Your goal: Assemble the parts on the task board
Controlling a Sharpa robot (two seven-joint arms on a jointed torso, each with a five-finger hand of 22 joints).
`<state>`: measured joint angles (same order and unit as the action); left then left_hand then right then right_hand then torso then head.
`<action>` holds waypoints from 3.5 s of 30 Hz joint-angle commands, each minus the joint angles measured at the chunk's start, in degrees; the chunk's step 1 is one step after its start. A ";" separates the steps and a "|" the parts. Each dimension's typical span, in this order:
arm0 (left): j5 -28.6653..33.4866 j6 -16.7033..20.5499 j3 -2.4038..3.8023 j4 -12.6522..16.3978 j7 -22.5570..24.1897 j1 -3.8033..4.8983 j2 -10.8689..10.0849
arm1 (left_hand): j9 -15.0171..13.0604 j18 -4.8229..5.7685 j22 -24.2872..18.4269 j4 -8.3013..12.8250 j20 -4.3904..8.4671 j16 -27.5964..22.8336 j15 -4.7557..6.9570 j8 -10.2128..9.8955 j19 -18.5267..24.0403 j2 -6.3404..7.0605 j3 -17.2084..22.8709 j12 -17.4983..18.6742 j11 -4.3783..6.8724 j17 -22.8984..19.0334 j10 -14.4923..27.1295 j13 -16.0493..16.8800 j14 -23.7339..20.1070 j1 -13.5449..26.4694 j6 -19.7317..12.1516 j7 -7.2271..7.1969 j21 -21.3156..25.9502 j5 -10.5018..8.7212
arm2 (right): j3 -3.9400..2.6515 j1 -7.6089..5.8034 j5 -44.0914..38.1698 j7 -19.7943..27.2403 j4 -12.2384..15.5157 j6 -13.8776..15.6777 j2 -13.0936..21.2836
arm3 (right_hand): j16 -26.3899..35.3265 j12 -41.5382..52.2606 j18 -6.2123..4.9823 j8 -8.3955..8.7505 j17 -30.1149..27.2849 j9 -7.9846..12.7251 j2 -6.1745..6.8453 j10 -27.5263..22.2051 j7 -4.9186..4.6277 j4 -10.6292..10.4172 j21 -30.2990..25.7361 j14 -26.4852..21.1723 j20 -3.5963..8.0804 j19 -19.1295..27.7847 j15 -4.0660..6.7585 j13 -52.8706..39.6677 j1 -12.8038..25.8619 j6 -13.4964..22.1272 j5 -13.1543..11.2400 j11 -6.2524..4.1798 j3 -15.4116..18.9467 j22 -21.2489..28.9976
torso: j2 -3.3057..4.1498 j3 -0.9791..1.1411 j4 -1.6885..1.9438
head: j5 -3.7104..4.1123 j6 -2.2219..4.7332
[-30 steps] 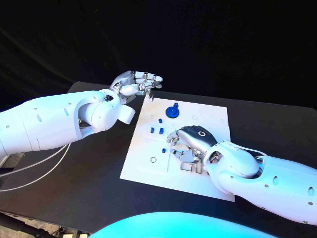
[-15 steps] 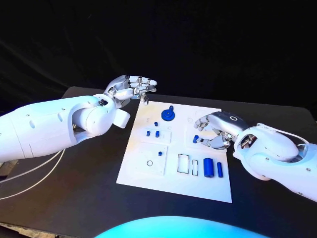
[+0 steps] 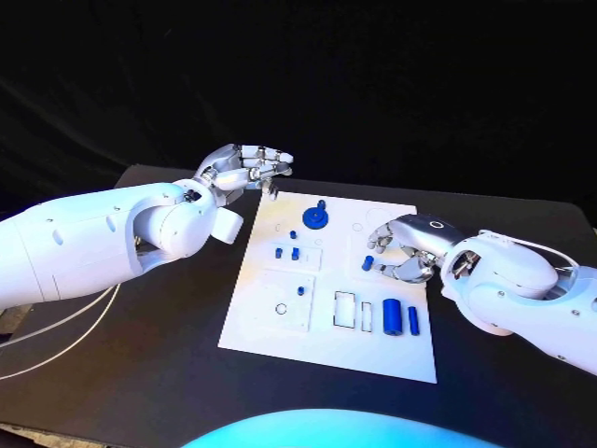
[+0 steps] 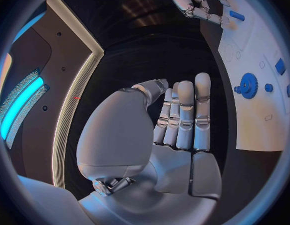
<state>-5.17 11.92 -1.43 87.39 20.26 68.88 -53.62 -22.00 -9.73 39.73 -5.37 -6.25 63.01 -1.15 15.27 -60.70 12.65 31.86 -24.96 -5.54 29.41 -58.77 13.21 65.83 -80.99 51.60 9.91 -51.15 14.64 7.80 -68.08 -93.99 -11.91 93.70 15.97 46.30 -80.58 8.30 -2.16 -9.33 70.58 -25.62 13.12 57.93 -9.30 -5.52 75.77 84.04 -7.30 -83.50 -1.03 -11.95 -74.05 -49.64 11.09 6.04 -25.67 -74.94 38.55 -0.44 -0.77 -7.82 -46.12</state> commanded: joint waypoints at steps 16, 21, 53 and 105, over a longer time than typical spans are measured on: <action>0.31 -0.57 0.02 0.17 0.24 0.02 -0.11 | 0.07 -0.88 -0.12 0.20 -0.01 -0.18 -0.11 -0.06 -0.32 -0.66 -0.08 -0.44 -0.18 -0.07 0.40 0.10 -0.38 0.07 -0.19 0.03 0.36 0.27 | 0.25 0.52 -0.21 -0.02 -2.06 -3.92 -2.78 | -0.92 3.55 0.16 -1.76 0.71 -0.26 -2.75 5.64 0.70 0.14 5.23 2.16 1.05 -2.85 0.71 0.14 -3.17 -4.37 -2.09 -1.16 -4.67 -11.35 | -0.03 -0.08 -0.04 | -0.18 -0.32; 0.32 -0.59 0.02 0.21 0.18 0.03 -0.17 | 0.07 -0.88 -0.12 0.20 -0.01 -0.18 -0.11 -0.06 -0.32 -0.66 -0.08 -0.44 -0.18 -0.07 0.40 0.10 -0.38 0.07 -0.19 0.03 0.36 0.27 | 0.33 0.65 -0.74 -0.37 -2.46 -4.74 -3.16 | -0.96 3.60 0.24 -2.08 0.72 -0.36 -2.74 6.07 0.75 0.24 5.59 2.18 1.13 -3.00 0.77 0.20 -3.20 -5.19 -2.18 -1.23 -5.09 -11.53 | -0.01 -0.06 -0.01 | -0.21 -0.44; 0.32 -0.78 0.02 0.01 -0.03 0.03 -0.20 | 0.07 -0.87 -0.14 0.12 -0.01 -0.18 -0.13 -0.04 -0.34 -0.73 -0.11 -0.55 -0.20 -0.09 0.44 0.13 -0.39 0.16 -0.17 0.06 0.39 0.26 | 0.14 0.91 -0.40 -2.13 0.65 7.39 -0.98 | -1.13 4.52 0.65 -4.46 0.71 -1.57 -4.73 9.70 2.12 -0.22 7.47 2.27 2.00 -3.79 1.79 -0.07 -2.27 -9.61 -2.80 -2.49 -6.45 -12.44 | -0.12 -0.06 -0.04 | -0.19 -0.82; 0.89 -1.32 -0.06 -1.04 -0.10 -0.11 1.49 | 0.07 -0.88 -0.20 0.09 -0.03 -0.16 -0.14 0.00 -0.36 -0.85 -0.12 -0.74 -0.20 -0.14 0.67 0.18 -0.45 0.19 -0.17 0.03 0.50 0.28 | 0.46 9.41 3.03 3.51 -0.33 8.93 -16.71 | -1.15 4.19 0.63 -4.63 0.70 -1.86 -4.82 9.70 1.98 0.15 7.38 2.29 2.18 -3.77 1.88 0.02 -2.51 -9.45 -1.65 -2.48 -6.74 -12.43 | -0.02 -0.06 -0.08 | -4.47 -1.46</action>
<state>-4.60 11.62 -1.52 86.21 19.87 68.76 -52.22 -22.01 -9.73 39.58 -5.37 -6.25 63.01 -1.15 15.27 -60.70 12.42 31.86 -25.50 -5.73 29.33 -58.58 13.33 65.83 -80.76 51.60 9.91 -50.92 14.64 8.25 -58.81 -89.59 -9.29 93.52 26.03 29.77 -81.48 12.52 -2.16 -13.55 71.27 -26.60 8.67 67.26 -7.15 -5.33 83.09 84.03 -5.54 -84.01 0.64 -11.96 -76.42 -58.72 9.23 3.50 -32.12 -74.93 38.51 -0.49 -0.80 -12.22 -47.50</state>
